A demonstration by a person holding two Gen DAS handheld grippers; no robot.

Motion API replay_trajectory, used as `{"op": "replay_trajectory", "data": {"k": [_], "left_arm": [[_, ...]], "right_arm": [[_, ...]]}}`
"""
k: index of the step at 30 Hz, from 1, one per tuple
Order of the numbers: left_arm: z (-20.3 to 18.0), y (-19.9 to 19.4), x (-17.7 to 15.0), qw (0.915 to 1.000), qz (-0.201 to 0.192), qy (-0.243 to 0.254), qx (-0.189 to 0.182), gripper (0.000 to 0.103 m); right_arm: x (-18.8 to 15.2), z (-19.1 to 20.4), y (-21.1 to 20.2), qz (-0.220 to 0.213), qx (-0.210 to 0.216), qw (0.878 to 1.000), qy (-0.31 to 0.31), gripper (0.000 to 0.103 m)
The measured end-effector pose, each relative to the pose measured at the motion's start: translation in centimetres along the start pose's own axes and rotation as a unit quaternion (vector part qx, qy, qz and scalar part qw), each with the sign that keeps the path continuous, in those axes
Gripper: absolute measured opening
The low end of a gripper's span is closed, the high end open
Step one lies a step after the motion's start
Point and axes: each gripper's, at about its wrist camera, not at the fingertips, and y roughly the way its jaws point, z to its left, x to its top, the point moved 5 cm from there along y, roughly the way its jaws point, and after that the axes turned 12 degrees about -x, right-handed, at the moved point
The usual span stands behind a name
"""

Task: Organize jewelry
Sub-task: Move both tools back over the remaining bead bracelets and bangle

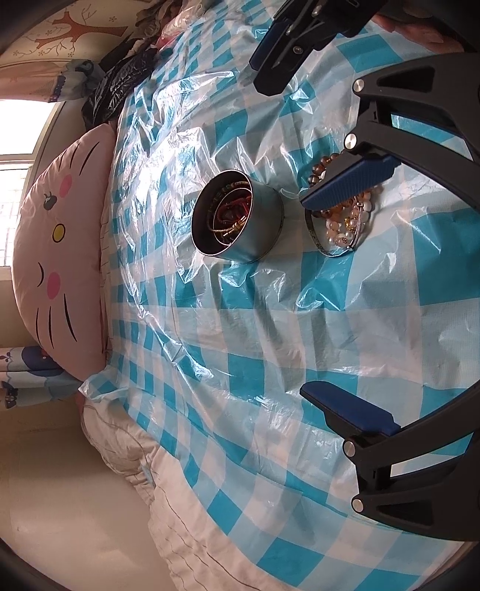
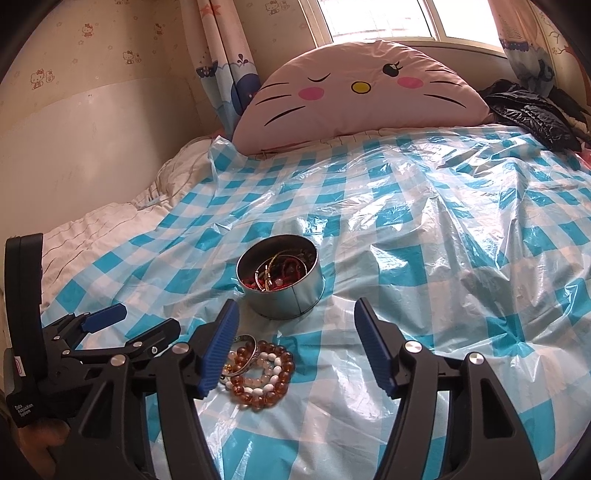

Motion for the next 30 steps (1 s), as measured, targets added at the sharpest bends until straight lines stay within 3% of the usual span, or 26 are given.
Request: {"op": "replay_trajectory", "data": {"k": [5,13,17,21,24,26,30], "left_arm": [[-0.3,0.1,-0.1,0.9999,0.003,0.003,-0.017,0.090],[-2.5,1.3,-0.6,0.9981,0.028,0.048,-0.026,0.090],[-0.7,1.1,-0.1,0.9998,0.013,0.011,-0.006,0.090],[1.0,1.7,0.0,0.9992,0.022,-0.028,-0.018,0.090],[-0.2,2.9,0.0,0.9989,0.042,0.018,-0.011,0.083],[-1.1,4.0,0.0,0.9959,0.061,0.065,0.014,0.079],[-1.6,6.0,-0.1,0.9907,0.098,0.093,0.011,0.070]], "right_arm": [[0.0,-0.5,0.4,0.007,-0.006,1.000,0.009,0.063],[0.0,-1.3,0.6,0.013,-0.014,1.000,0.024,0.063],[-0.1,-1.4,0.9,0.020,-0.008,0.999,0.027,0.063],[-0.2,-1.0,1.1,0.025,-0.007,0.999,0.019,0.063],[-0.2,-1.3,1.1,0.025,-0.010,0.999,0.024,0.063],[-0.2,-1.7,1.1,0.026,-0.012,0.999,0.032,0.063],[-0.2,-1.9,1.2,0.027,-0.010,0.999,0.038,0.063]]}}
